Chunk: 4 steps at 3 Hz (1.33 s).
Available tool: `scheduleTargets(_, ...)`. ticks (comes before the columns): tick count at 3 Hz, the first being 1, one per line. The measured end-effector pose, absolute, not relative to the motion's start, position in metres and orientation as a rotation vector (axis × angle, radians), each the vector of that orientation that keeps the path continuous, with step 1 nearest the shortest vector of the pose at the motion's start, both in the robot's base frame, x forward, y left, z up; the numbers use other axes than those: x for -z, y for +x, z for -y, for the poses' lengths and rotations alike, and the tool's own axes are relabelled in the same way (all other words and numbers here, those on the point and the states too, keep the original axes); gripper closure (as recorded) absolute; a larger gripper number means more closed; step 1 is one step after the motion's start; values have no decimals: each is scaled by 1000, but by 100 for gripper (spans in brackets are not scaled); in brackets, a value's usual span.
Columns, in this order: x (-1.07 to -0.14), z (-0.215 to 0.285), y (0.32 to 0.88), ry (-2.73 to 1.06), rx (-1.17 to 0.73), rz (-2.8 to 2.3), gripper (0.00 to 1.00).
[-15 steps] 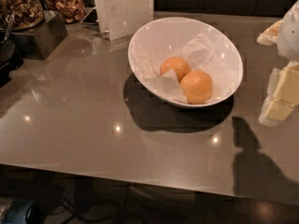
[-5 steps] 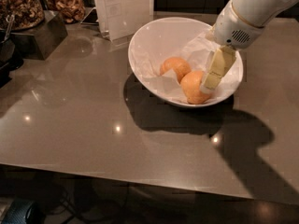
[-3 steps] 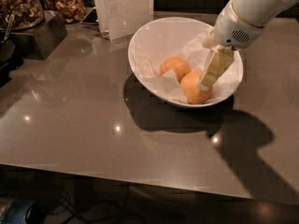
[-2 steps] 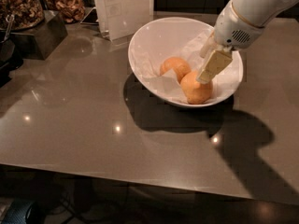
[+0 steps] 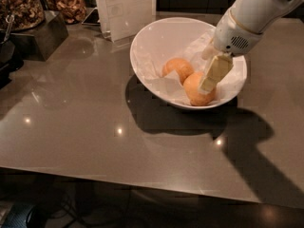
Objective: Pick orange from white bowl
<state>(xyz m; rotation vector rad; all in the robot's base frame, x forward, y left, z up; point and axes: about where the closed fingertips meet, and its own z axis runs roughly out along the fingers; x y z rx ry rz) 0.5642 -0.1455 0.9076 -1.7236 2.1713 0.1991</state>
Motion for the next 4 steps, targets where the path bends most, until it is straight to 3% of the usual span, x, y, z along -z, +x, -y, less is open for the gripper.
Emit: scheduleTargets(4, -865, 151, 569, -1714, -298, -2271, 23)
